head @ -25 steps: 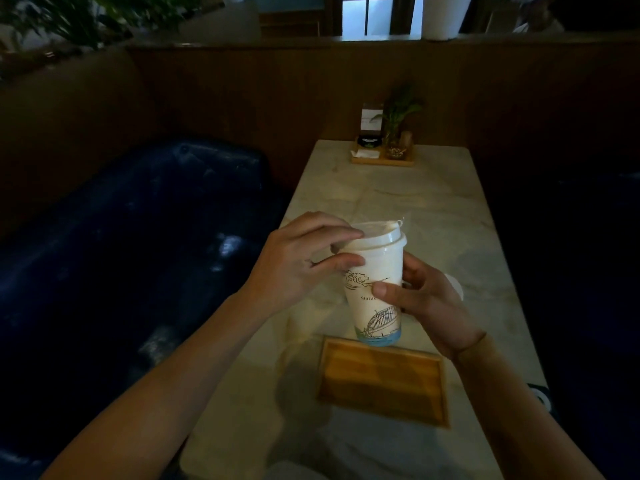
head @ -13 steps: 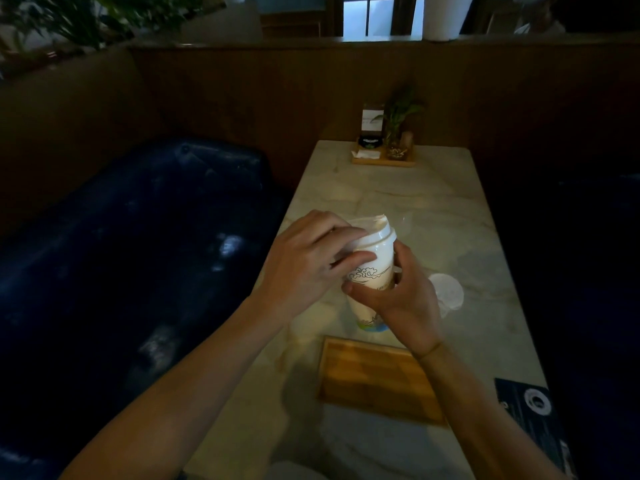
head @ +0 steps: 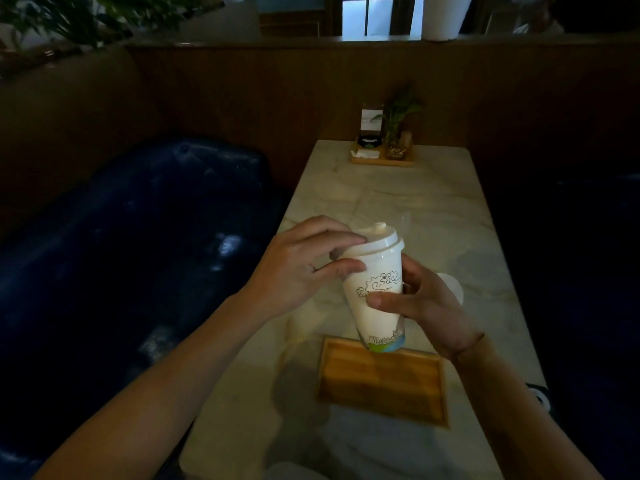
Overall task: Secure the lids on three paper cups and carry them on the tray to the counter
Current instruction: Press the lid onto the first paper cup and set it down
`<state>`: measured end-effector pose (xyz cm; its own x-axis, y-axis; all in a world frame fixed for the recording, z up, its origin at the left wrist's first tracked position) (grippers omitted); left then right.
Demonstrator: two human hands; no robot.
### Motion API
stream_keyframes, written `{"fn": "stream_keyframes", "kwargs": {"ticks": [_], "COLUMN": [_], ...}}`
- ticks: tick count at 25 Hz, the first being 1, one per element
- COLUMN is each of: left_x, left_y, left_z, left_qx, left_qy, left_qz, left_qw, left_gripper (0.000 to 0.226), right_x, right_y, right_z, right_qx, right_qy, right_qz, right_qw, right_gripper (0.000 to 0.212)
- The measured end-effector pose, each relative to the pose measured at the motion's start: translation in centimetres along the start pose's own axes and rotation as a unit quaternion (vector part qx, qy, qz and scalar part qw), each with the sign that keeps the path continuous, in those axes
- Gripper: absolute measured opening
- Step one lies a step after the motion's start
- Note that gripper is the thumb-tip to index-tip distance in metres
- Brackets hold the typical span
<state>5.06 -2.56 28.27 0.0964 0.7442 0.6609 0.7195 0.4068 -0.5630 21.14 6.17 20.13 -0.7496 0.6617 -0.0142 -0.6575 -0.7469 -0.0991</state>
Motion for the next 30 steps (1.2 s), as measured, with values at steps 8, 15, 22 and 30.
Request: {"fn": "stream_keyframes", "kwargs": {"ticks": [8, 15, 22, 30], "left_x": [-0.4, -0.2, 0.0, -0.3], "left_y": [0.1, 1.2, 0.6, -0.1], "left_z": [0.5, 0.5, 0.5, 0.3], "left_qx": [0.073, 0.152, 0.1, 0.058], "left_qy": [0.03, 0.04, 0.033, 0.042], "left_qz": [-0.035, -0.039, -0.017, -0.018], "left_qw": [0.996, 0.987, 0.994, 0.997], "left_gripper": [0.032, 0.033, 0.034, 0.031], "right_x": [0.6, 0.7, 0.4, 0.5], "right_y": [0.7, 1.6, 0.8, 0.2], "right_z": [0.2, 0.3, -0.3, -0.9], "right_qx": [-0.03, -0.232, -0.083, 0.026], "right_qy": [-0.032, -0.018, 0.007, 0.009], "right_qz": [-0.02, -0.194, -0.104, 0.004], "right_qw": [0.999, 0.953, 0.991, 1.0], "right_gripper": [0.069, 0.077, 0.078, 0.073]}}
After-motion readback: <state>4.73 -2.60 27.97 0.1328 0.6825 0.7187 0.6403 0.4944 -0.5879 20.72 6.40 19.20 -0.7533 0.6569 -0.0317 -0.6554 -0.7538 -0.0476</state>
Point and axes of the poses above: each hand's wrist, its own x-axis towards the middle knuckle, its own y-axis out of the palm, z = x × y, the point moved 5 cm from there along x, towards the middle knuckle, and after that the axes turned 8 degrees about -x, right-handed, at the moved point
